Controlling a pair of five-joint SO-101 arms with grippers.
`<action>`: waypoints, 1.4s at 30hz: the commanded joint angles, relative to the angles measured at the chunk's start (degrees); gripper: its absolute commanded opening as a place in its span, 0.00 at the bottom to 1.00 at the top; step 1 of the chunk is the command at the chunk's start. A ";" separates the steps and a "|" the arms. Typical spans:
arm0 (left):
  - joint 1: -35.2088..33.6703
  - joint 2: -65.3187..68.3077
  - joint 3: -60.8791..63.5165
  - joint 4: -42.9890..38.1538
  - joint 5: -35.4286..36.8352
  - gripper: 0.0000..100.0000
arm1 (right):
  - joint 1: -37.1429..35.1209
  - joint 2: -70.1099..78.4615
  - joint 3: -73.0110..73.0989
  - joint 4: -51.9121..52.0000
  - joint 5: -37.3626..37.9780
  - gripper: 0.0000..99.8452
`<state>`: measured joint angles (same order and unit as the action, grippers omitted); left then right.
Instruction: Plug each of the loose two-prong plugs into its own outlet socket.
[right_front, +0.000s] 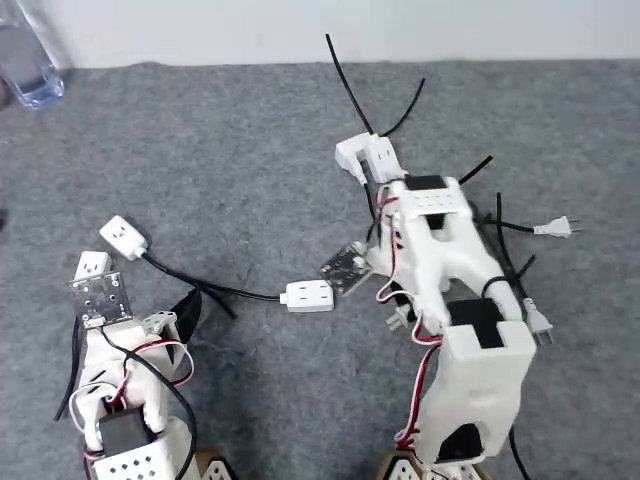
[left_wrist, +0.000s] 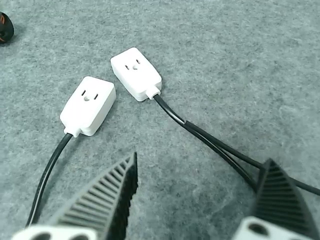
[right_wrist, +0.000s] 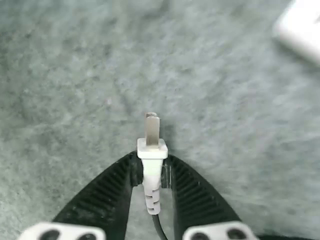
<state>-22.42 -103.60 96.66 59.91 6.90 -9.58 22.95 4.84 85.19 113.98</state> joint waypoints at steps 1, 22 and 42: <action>0.18 -0.26 -0.22 -0.70 -0.53 0.36 | -2.07 -0.75 -3.60 -0.22 -3.34 0.01; 0.18 -0.26 -0.22 -0.62 -0.53 0.36 | -4.44 -11.47 -3.16 -2.15 -12.48 0.02; 0.18 -0.26 -0.22 -0.62 -0.53 0.36 | -3.56 -15.52 9.67 -11.82 -33.05 0.25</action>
<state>-22.42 -103.60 96.66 59.91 6.90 -13.71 12.66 14.51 75.78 87.87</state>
